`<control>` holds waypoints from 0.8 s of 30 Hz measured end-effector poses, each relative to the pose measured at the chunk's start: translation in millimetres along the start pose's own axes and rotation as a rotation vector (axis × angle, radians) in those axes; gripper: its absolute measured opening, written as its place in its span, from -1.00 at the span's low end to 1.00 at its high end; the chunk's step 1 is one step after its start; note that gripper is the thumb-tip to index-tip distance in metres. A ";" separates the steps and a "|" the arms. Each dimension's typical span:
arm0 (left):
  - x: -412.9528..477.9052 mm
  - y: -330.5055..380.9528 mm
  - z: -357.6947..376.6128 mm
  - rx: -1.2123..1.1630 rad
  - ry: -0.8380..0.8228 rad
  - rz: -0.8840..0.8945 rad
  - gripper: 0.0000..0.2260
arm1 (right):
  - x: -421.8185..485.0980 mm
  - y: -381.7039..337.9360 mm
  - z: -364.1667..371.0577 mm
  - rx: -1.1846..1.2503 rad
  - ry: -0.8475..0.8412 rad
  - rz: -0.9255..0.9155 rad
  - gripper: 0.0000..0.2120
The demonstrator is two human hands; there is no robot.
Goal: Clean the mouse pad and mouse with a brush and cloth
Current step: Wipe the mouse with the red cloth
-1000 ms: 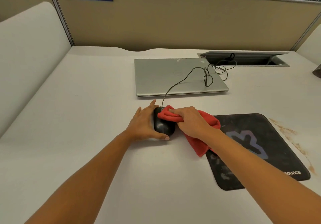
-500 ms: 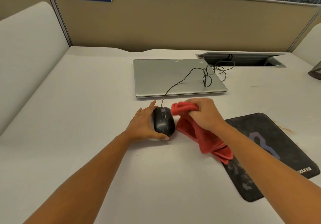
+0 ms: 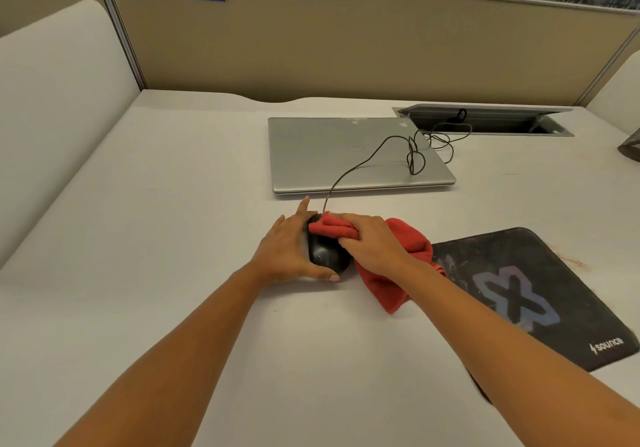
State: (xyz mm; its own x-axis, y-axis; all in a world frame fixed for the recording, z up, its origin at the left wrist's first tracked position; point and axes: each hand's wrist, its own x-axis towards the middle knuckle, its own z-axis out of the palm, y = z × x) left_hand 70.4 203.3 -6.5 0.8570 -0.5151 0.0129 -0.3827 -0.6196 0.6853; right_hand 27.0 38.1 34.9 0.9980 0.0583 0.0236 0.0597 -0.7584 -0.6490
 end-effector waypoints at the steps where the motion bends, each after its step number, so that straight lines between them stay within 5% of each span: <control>1: 0.4 0.0 -0.3 0.002 -0.002 0.003 0.17 | -3.3 1.3 -0.2 0.008 0.001 -0.009 -0.54; 14: 0.1 3.2 -1.5 0.013 -0.008 -0.004 0.20 | -45.8 13.0 3.5 0.090 -0.057 -0.154 -0.63; 24: -1.5 2.9 -3.8 0.055 -0.054 0.015 0.22 | -63.2 5.1 -6.2 0.078 -0.118 -0.100 -0.65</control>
State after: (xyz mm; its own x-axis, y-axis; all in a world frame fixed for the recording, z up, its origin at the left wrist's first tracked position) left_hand 69.3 204.5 -1.7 0.8318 -0.5549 -0.0177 -0.4148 -0.6423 0.6445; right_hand -35.6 26.6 34.8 0.9777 0.2101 0.0046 0.1521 -0.6924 -0.7053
